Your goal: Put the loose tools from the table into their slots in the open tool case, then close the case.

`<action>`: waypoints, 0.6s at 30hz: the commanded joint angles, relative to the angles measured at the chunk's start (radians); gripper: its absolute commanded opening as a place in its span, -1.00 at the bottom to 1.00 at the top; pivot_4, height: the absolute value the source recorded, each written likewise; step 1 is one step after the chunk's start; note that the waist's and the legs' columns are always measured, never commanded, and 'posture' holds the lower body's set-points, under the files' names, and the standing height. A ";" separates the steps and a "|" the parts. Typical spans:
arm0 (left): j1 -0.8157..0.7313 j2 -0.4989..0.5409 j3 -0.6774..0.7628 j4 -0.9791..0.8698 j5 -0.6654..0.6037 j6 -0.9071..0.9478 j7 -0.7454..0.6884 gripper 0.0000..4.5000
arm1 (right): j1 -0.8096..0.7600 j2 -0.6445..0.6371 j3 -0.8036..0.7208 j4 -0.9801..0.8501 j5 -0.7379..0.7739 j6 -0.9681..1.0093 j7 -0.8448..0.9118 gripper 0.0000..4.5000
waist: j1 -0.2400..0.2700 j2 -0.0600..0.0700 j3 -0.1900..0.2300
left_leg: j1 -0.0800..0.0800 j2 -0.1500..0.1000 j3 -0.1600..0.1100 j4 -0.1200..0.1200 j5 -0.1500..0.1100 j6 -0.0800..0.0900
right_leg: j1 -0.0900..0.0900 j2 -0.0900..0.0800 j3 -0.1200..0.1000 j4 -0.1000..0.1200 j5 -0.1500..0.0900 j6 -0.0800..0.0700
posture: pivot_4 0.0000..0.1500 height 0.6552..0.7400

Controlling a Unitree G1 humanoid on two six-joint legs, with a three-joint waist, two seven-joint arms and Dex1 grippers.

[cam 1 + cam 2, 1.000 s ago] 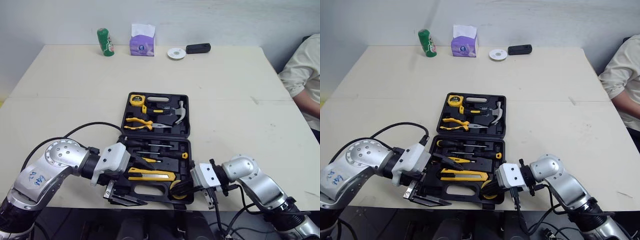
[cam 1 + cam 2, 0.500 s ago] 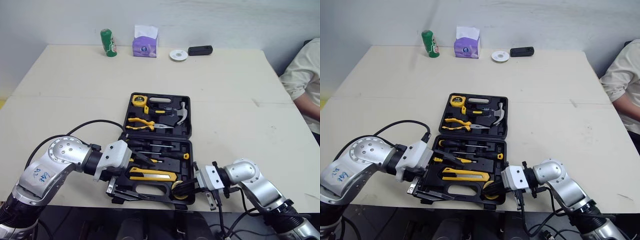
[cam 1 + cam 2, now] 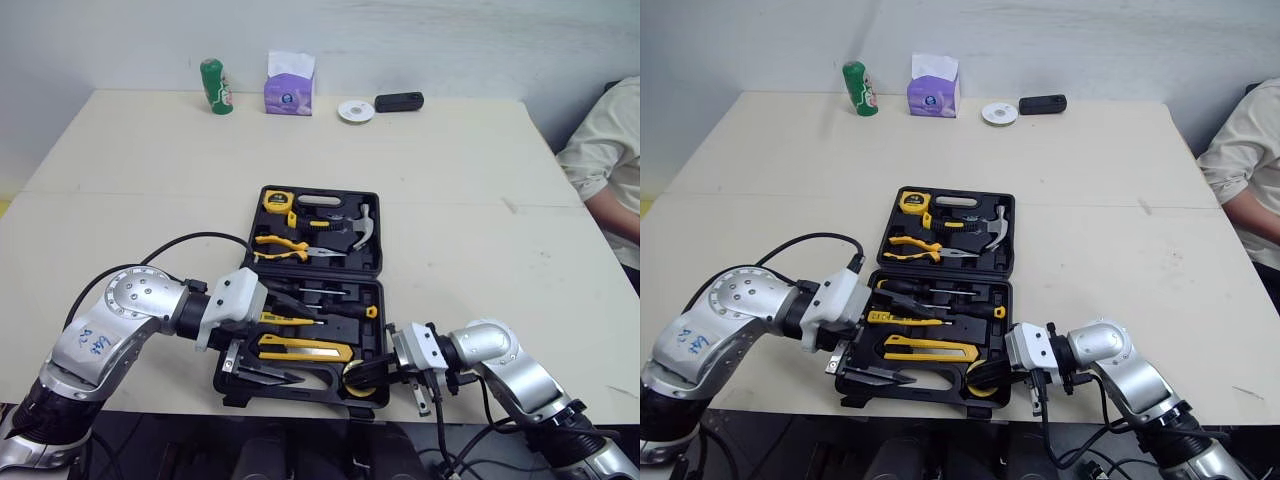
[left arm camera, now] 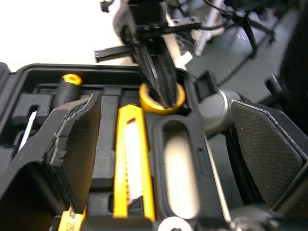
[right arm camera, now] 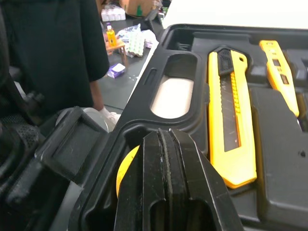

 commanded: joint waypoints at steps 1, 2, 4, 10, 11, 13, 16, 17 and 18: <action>0.035 0.007 0.067 0.035 0.029 -0.019 0.052 1.00 | 0.018 -0.063 -0.129 -0.091 0.097 0.160 -0.062 -0.96 | 0.000 0.001 0.000 | 0.000 0.000 0.000 0.000 0.000 0.000 | 0.000 0.000 0.000 0.000 0.000 0.000 | 1.00 0.80; 0.047 0.009 0.082 0.041 0.032 -0.020 0.063 1.00 | 0.019 -0.070 -0.156 -0.115 0.127 0.195 -0.077 -0.96 | 0.000 0.001 0.001 | -0.001 0.000 0.000 0.000 0.000 0.000 | -0.001 0.000 0.000 0.000 0.000 0.000 | 1.00 0.80; 0.086 0.010 0.148 0.055 0.034 -0.014 0.111 1.00 | 0.019 -0.075 -0.238 -0.153 0.194 0.268 -0.137 -0.96 | 0.000 0.001 0.001 | -0.002 0.000 0.000 0.000 0.000 0.001 | -0.002 0.000 0.000 0.000 0.000 0.000 | 1.00 0.80; 0.205 0.016 0.349 0.129 0.065 -0.035 0.223 1.00 | 0.005 -0.090 -0.404 -0.088 0.157 0.302 -0.291 -0.96 | -0.002 0.003 0.002 | -0.002 0.001 0.000 0.000 -0.001 0.000 | -0.003 0.000 0.000 0.000 0.000 0.000 | 1.00 0.80; 0.217 0.019 0.366 0.156 0.084 -0.054 0.233 1.00 | -0.001 -0.096 -0.407 -0.057 0.122 0.287 -0.308 -0.96 | -0.002 0.003 0.002 | -0.002 0.001 0.000 0.000 -0.001 0.000 | -0.002 0.000 0.000 0.000 0.000 0.000 | 1.00 0.80; 0.227 0.023 0.383 0.215 0.124 -0.105 0.246 1.00 | -0.016 -0.100 -0.404 0.001 0.058 0.250 -0.333 -0.96 | -0.001 0.003 0.002 | -0.002 0.001 0.000 0.000 -0.002 0.000 | -0.003 0.000 0.000 -0.001 0.000 0.000 | 1.00 0.80; 0.195 0.019 0.363 0.341 0.200 -0.180 0.281 0.64 | -0.048 -0.086 -0.385 0.073 0.013 0.224 -0.338 -1.00 | 0.000 0.004 0.002 | -0.003 0.000 0.001 -0.001 -0.002 0.000 | -0.004 0.000 0.000 0.000 0.000 0.000 | 1.00 0.80; 0.178 0.012 0.352 0.371 0.214 -0.193 0.290 0.41 | -0.059 -0.086 -0.368 0.093 -0.011 0.213 -0.335 -1.00 | -0.001 0.004 0.002 | -0.003 0.000 0.001 -0.001 -0.002 0.000 | -0.004 0.000 0.000 0.000 0.000 0.000 | 1.00 0.80; 0.160 0.005 0.337 0.399 0.228 -0.199 0.298 0.21 | -0.070 -0.087 -0.345 0.115 -0.045 0.200 -0.336 -1.00 | -0.001 0.004 0.003 | -0.003 0.001 0.001 -0.001 -0.002 0.000 | -0.004 0.000 0.000 0.000 0.000 0.000 | 1.00 0.80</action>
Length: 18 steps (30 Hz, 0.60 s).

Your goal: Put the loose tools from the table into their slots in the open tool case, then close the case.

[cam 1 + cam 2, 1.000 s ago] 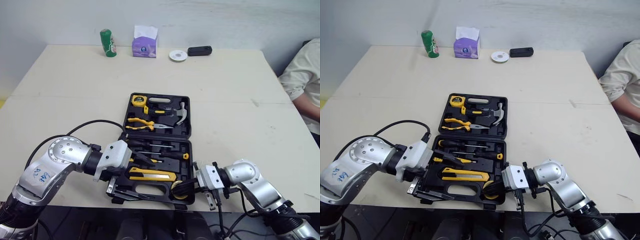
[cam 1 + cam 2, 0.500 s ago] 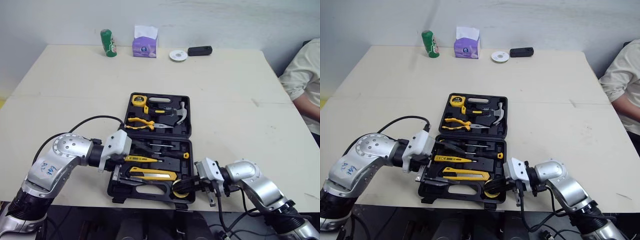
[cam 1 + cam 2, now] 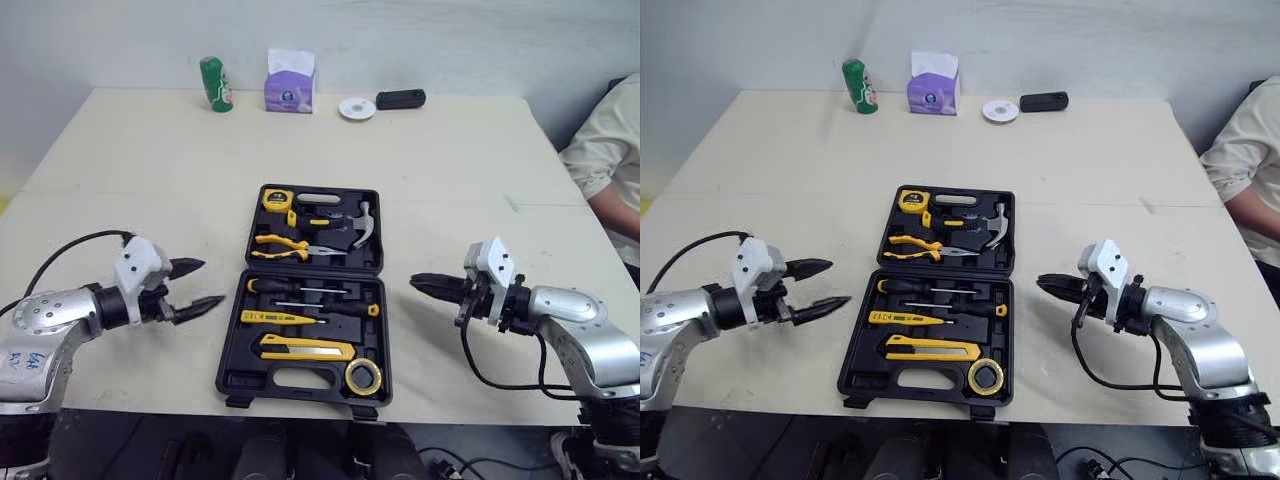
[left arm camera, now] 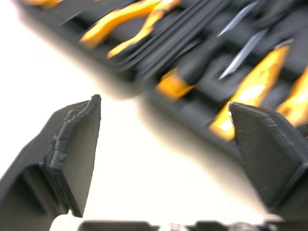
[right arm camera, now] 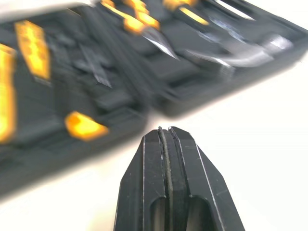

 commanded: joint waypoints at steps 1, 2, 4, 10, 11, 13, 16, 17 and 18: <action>-0.062 -0.012 -0.026 0.081 0.056 -0.058 0.031 0.04 | -0.039 0.000 0.048 0.049 -0.088 -0.056 -0.001 -1.00 | -0.001 0.000 0.000 | 0.000 0.000 0.000 0.000 0.000 0.000 | 0.000 0.000 0.000 0.000 0.000 0.000 | 1.00 0.80; -0.081 -0.022 -0.046 0.109 0.074 -0.073 0.037 -0.15 | -0.056 0.004 0.069 0.073 -0.120 -0.062 -0.011 -1.00 | -0.002 0.000 0.000 | 0.000 0.000 0.000 0.000 0.000 0.000 | 0.000 0.000 0.000 0.000 0.000 0.000 | 1.00 0.80; -0.111 -0.039 -0.076 0.146 0.100 -0.091 0.046 -0.61 | -0.085 0.017 0.092 0.108 -0.156 -0.070 -0.026 -1.00 | -0.003 0.000 0.000 | 0.000 0.000 0.001 0.000 0.000 0.000 | 0.000 0.000 0.000 0.001 0.000 0.000 | 1.00 0.80; -0.229 -0.127 -0.170 0.234 0.157 -0.098 0.087 -0.98 | -0.149 0.093 0.137 0.143 -0.184 -0.087 -0.027 -1.00 | -0.004 0.000 0.000 | 0.000 0.000 0.001 0.000 0.001 0.000 | -0.001 0.000 0.000 0.005 0.000 0.000 | 1.00 0.80; -0.239 -0.140 -0.180 0.235 0.155 -0.093 0.085 -0.98 | -0.157 0.101 0.145 0.148 -0.193 -0.093 -0.025 -1.00 | -0.004 0.000 0.000 | 0.000 0.000 0.001 0.000 0.001 0.000 | -0.001 0.000 0.000 0.005 0.000 0.000 | 1.00 0.80; -0.256 -0.165 -0.210 0.234 0.160 -0.090 0.076 -0.98 | -0.178 0.119 0.165 0.167 -0.213 -0.107 -0.023 -1.00 | -0.006 0.000 0.000 | 0.000 0.000 0.002 0.000 0.001 0.000 | -0.001 0.000 0.000 0.005 0.000 0.000 | 1.00 0.80; -0.282 -0.208 -0.262 0.242 0.183 -0.090 0.084 -0.98 | -0.216 0.151 0.190 0.194 -0.230 -0.117 -0.016 -1.00 | -0.006 0.000 0.000 | 0.000 0.000 0.003 0.000 0.001 0.000 | -0.001 0.001 0.000 0.006 0.000 0.000 | 1.00 0.80; -0.290 -0.223 -0.277 0.239 0.186 -0.083 0.084 -0.98 | -0.225 0.159 0.196 0.200 -0.233 -0.119 -0.014 -1.00 | -0.004 0.000 0.000 | 0.000 0.000 0.002 0.000 0.002 0.000 | -0.001 0.001 0.000 0.005 0.000 0.000 | 1.00 0.80; -0.295 -0.236 -0.292 0.230 0.188 -0.076 0.080 -0.98 | -0.233 0.167 0.201 0.204 -0.236 -0.119 -0.015 -1.00 | -0.001 0.000 0.000 | 0.000 0.000 0.002 0.000 0.002 0.001 | 0.000 0.000 0.000 0.006 0.000 0.000 | 1.00 0.80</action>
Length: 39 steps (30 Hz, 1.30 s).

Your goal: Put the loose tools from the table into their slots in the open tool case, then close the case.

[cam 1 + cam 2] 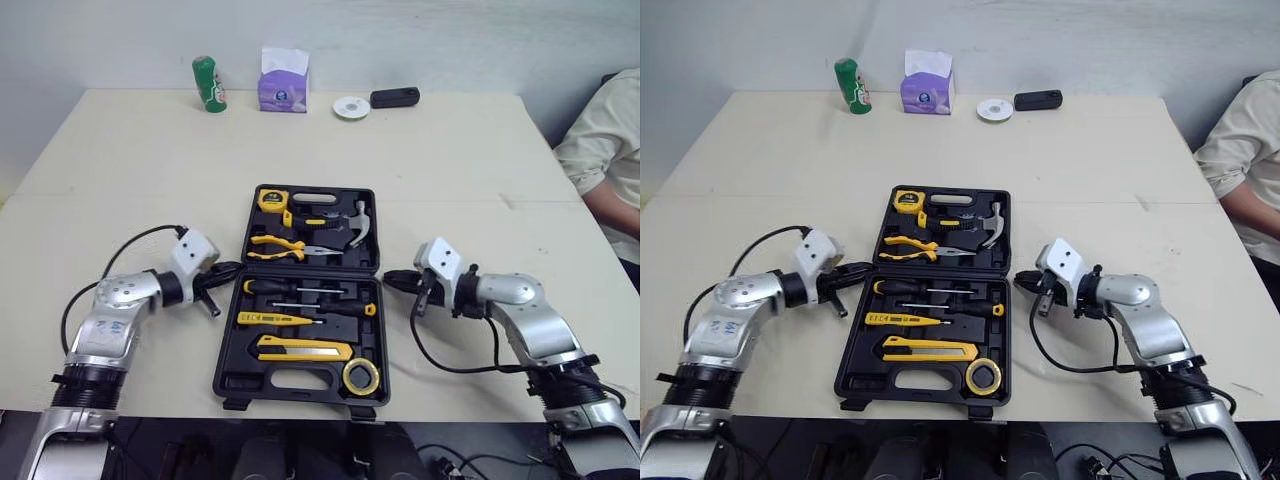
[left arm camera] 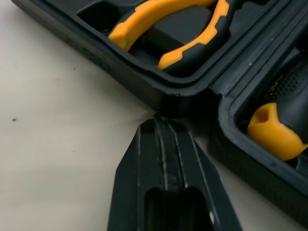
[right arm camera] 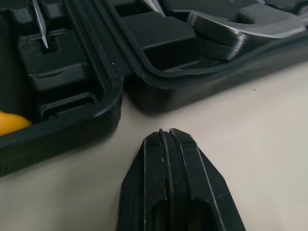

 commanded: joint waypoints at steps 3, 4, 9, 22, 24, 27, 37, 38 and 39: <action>-0.023 -0.053 -0.062 -0.051 0.010 0.020 -0.012 -0.98 | -0.043 0.031 0.011 0.002 -0.018 -0.026 0.001 -1.00 | 0.003 0.000 0.000 | 0.000 -0.001 -0.001 0.000 0.001 0.001 | 0.001 -0.001 0.000 0.000 0.000 0.001 | 1.00 0.80; -0.024 -0.062 -0.064 -0.053 0.013 0.022 -0.007 -0.98 | -0.048 0.037 0.012 0.011 -0.027 -0.032 -0.004 -1.00 | 0.002 0.000 0.000 | 0.000 -0.001 -0.001 0.000 0.001 0.001 | 0.001 -0.001 0.000 0.000 0.001 0.001 | 1.00 0.80; -0.015 -0.090 -0.076 -0.060 0.047 0.026 0.014 -0.98 | -0.032 0.052 0.016 -0.014 -0.041 -0.016 -0.009 -1.00 | 0.002 0.000 0.000 | 0.002 -0.002 -0.001 0.000 0.001 0.001 | 0.002 -0.002 0.000 0.000 0.001 0.002 | 1.00 0.80; -0.034 -0.095 -0.051 -0.019 0.069 0.016 0.017 -0.98 | -0.012 0.033 0.013 -0.051 -0.069 0.004 -0.017 -1.00 | 0.005 0.000 0.000 | 0.002 -0.002 -0.002 0.000 0.001 0.001 | 0.003 -0.003 0.000 0.000 0.001 0.002 | 1.00 0.80; -0.036 -0.096 -0.051 -0.015 0.071 0.014 0.017 -0.98 | -0.016 0.039 0.016 -0.056 -0.069 0.012 -0.018 -1.00 | 0.004 0.000 0.000 | 0.002 -0.002 -0.002 0.000 0.001 0.001 | 0.003 -0.003 0.000 0.000 0.001 0.002 | 1.00 0.80; -0.036 -0.097 -0.050 -0.015 0.073 0.014 0.018 -0.98 | -0.015 0.040 0.016 -0.064 -0.069 0.019 -0.020 -1.00 | 0.004 0.000 0.000 | 0.002 -0.002 -0.002 0.000 0.001 0.001 | 0.003 -0.003 0.000 0.000 0.001 0.002 | 1.00 0.80; -0.033 -0.098 -0.040 -0.016 0.076 0.019 0.030 -0.98 | 0.014 0.006 0.005 -0.095 -0.077 0.054 -0.024 -1.00 | 0.013 0.000 0.000 | 0.001 -0.002 -0.002 0.000 0.001 0.002 | 0.003 -0.004 0.000 -0.001 0.001 0.002 | 1.00 0.80; -0.033 -0.097 -0.038 -0.013 0.076 0.018 0.031 -0.98 | 0.013 0.007 0.003 -0.092 -0.077 0.053 -0.027 -1.00 | 0.013 0.000 0.000 | 0.001 -0.002 -0.002 0.000 0.001 0.002 | 0.003 -0.004 0.000 -0.001 0.001 0.002 | 1.00 0.80; -0.033 -0.097 -0.037 -0.011 0.076 0.017 0.031 -0.98 | 0.011 0.008 0.003 -0.090 -0.077 0.053 -0.029 -1.00 | 0.013 0.000 0.000 | 0.001 -0.002 -0.002 0.000 0.001 0.002 | 0.003 -0.004 0.000 -0.001 0.001 0.002 | 1.00 0.80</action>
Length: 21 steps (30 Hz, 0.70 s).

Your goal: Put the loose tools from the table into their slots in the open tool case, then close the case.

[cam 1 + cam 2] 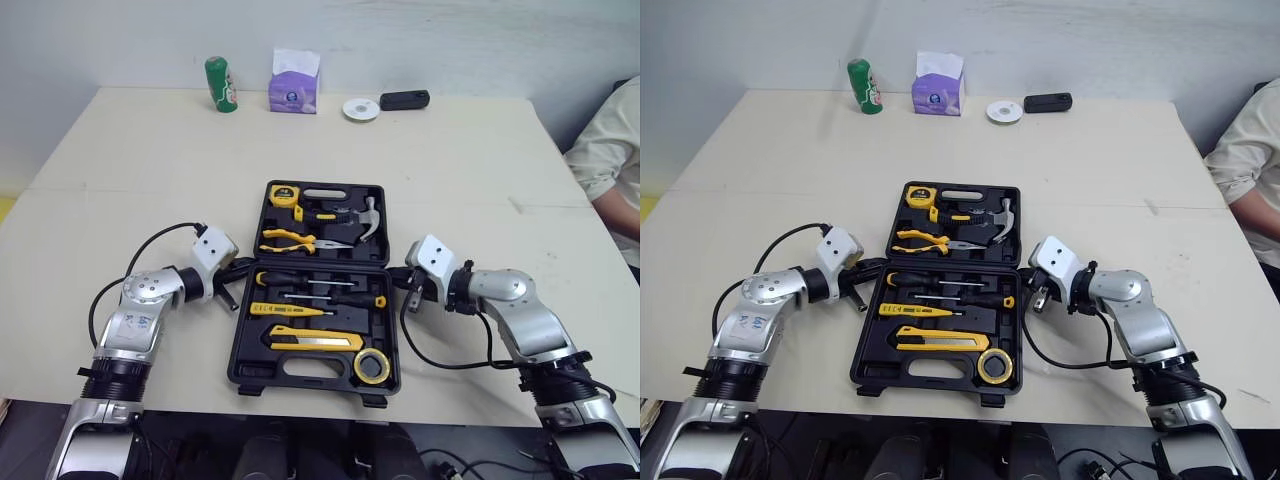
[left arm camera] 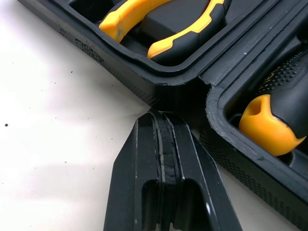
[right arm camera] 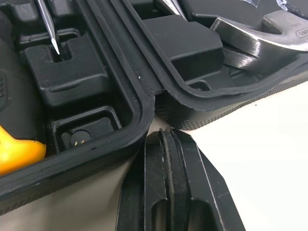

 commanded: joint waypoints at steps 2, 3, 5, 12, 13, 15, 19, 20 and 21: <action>-0.003 -0.017 -0.032 -0.001 0.003 -0.009 -0.006 -0.98 | 0.000 0.004 0.010 -0.027 -0.004 -0.008 -0.001 -1.00 | 0.000 0.000 0.000 | 0.000 0.000 0.000 0.000 0.000 0.000 | 0.000 0.000 0.000 0.000 0.000 0.000 | 1.00 0.80; -0.003 -0.017 -0.032 0.001 0.004 -0.010 -0.005 -0.98 | -0.003 0.002 0.009 -0.022 -0.008 -0.013 -0.003 -1.00 | 0.000 0.000 0.000 | 0.000 0.000 0.000 0.000 0.000 0.000 | 0.000 0.000 0.000 0.000 0.000 0.000 | 1.00 0.80; -0.003 -0.014 -0.029 0.004 0.007 -0.012 0.000 -0.98 | -0.004 -0.009 0.005 -0.016 -0.014 -0.022 -0.003 -1.00 | 0.000 0.000 0.000 | 0.000 0.000 0.000 0.000 0.000 0.000 | 0.000 0.000 0.000 0.000 0.000 0.000 | 1.00 0.80; 0.063 0.093 0.063 -0.051 -0.026 0.026 -0.024 -0.98 | 0.063 -0.138 -0.067 -0.054 -0.006 -0.019 0.021 -1.00 | -0.004 0.000 0.000 | -0.001 0.000 0.000 -0.001 -0.001 0.000 | -0.001 0.000 0.000 -0.001 0.000 0.000 | 1.00 0.80; 0.079 0.118 0.088 -0.065 -0.040 0.043 -0.029 -0.98 | 0.079 -0.160 -0.088 -0.076 0.008 -0.005 0.026 -1.00 | -0.008 0.000 0.000 | -0.001 0.000 0.000 -0.002 -0.001 0.000 | -0.001 0.000 0.000 -0.002 0.000 0.000 | 1.00 0.80; 0.096 0.153 0.144 -0.105 -0.092 0.104 -0.037 -0.98 | 0.100 -0.189 -0.132 -0.128 0.053 0.049 0.034 -1.00 | -0.013 0.001 0.001 | -0.001 0.001 0.000 -0.002 -0.001 0.000 | -0.001 0.001 0.000 -0.003 0.000 0.000 | 1.00 0.80; 0.056 0.167 0.246 -0.220 -0.255 0.352 -0.025 -0.60 | 0.089 -0.201 -0.197 -0.223 0.150 0.217 0.027 -1.00 | -0.016 0.001 0.002 | -0.001 0.001 0.000 -0.002 0.000 0.000 | -0.001 0.001 0.000 -0.004 0.000 0.000 | 1.00 0.80; 0.033 0.166 0.260 -0.248 -0.292 0.425 -0.014 -0.52 | 0.074 -0.200 -0.204 -0.237 0.162 0.263 0.014 -0.72 | -0.013 0.001 0.002 | -0.001 0.001 0.000 -0.002 0.000 -0.001 | -0.001 0.001 0.000 -0.004 0.000 0.000 | 1.00 0.80; 0.008 0.167 0.262 -0.269 -0.312 0.481 0.001 -0.24 | 0.050 -0.202 -0.200 -0.240 0.155 0.300 -0.007 -0.58 | -0.012 0.001 0.002 | -0.001 0.001 -0.001 -0.002 0.000 -0.001 | -0.001 0.001 0.000 -0.004 0.000 0.000 | 1.00 0.80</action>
